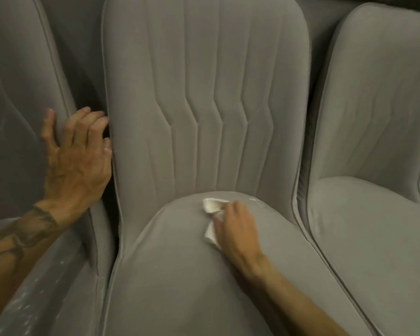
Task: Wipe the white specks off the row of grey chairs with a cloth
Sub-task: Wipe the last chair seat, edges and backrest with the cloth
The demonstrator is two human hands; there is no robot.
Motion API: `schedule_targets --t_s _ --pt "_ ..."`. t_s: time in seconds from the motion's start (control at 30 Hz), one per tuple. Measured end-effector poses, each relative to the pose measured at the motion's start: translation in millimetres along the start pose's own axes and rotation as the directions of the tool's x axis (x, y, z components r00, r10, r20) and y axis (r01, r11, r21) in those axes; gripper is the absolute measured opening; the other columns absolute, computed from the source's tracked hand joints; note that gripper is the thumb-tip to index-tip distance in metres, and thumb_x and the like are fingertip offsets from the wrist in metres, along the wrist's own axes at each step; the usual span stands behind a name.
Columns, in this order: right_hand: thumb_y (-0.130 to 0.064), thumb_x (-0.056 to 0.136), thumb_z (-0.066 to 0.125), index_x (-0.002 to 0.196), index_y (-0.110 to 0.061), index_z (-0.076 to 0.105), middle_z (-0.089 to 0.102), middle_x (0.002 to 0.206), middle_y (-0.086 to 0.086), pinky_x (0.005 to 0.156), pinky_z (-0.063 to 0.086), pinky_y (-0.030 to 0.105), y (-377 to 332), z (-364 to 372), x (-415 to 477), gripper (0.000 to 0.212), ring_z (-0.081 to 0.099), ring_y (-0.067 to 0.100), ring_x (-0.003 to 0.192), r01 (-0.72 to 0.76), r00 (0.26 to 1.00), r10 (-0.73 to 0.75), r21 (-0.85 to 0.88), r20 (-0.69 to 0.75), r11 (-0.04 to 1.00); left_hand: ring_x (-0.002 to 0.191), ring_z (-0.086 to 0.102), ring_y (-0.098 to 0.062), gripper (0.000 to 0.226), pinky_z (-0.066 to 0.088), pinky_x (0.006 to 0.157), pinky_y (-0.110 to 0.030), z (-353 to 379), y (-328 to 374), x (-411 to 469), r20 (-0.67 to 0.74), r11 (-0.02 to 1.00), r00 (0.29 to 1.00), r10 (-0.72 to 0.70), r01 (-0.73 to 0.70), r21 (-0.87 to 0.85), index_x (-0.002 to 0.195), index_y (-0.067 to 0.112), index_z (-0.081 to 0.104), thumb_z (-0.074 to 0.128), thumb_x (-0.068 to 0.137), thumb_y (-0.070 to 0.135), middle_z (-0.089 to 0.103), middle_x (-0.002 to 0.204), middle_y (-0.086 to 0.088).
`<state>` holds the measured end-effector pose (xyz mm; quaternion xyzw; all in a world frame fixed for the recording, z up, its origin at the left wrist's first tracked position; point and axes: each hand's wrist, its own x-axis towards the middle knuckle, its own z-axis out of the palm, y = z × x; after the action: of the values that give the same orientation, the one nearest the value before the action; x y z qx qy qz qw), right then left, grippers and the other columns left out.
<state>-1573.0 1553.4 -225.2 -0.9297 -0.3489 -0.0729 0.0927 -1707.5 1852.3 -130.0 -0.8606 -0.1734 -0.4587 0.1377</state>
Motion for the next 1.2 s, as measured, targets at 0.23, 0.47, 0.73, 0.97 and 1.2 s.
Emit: schedule_targets --t_s 0.23,0.47,0.73,0.97,1.2 --pt "-0.007 0.084 0.074 0.082 -0.002 0.061 0.058 0.078 0.019 0.065 0.046 0.045 44.1 -11.1 -9.5 0.014 0.054 0.037 0.073 -0.388 0.902 0.380 0.003 -0.206 0.922 0.145 0.040 -0.039 0.046 0.006 0.129 -0.048 -19.6 26.9 -24.2 0.022 0.985 0.999 -0.040 0.043 -0.166 0.145 0.001 0.044 0.042 0.103 0.020 0.046 0.149 -0.022" --pt "-0.006 0.099 0.031 0.117 -0.010 0.059 0.057 0.116 0.011 0.085 0.033 0.038 18.2 10.1 57.4 0.034 0.047 0.027 0.107 -0.296 0.954 0.291 -0.065 -0.072 0.953 0.134 0.050 -0.044 0.046 0.032 0.118 -0.055 -49.3 50.0 -106.1 0.159 0.953 0.985 0.062 -0.011 -0.303 0.141 -0.003 0.052 0.046 0.100 0.017 0.053 0.145 -0.023" --pt "-0.003 0.095 0.037 0.120 -0.013 0.057 0.057 0.117 0.007 0.085 0.035 0.033 47.7 10.2 39.6 0.034 0.047 0.025 0.106 -0.279 0.959 0.269 -0.130 -0.087 0.952 0.117 0.059 -0.043 0.051 0.047 0.097 -0.059 -61.2 54.9 -146.7 0.388 0.946 0.919 0.065 0.067 -0.317 0.135 -0.003 0.059 0.043 0.097 0.028 0.058 0.138 -0.021" --pt "-0.002 0.097 0.032 0.122 -0.006 0.050 0.054 0.124 0.012 0.097 0.033 0.033 -18.5 19.8 65.6 0.031 0.049 0.029 0.114 -0.243 0.966 0.254 0.146 -0.058 0.959 0.108 0.060 -0.042 0.053 0.044 0.092 -0.054 -90.9 40.3 -180.8 0.468 0.975 0.884 -0.013 0.116 -0.192 0.128 -0.005 0.064 0.043 0.094 0.029 0.064 0.126 -0.025" --pt "-0.005 0.094 0.042 0.126 -0.007 0.055 0.055 0.125 0.016 0.102 0.030 0.036 -96.9 30.8 45.2 0.035 0.048 0.033 0.117 0.062 0.998 -0.053 0.353 -0.036 0.933 0.113 0.061 -0.042 0.054 0.044 0.099 -0.052 -127.0 21.1 -205.0 0.570 0.970 0.818 -0.073 0.191 -0.150 0.133 0.000 0.061 0.042 0.096 0.034 0.063 0.128 -0.020"
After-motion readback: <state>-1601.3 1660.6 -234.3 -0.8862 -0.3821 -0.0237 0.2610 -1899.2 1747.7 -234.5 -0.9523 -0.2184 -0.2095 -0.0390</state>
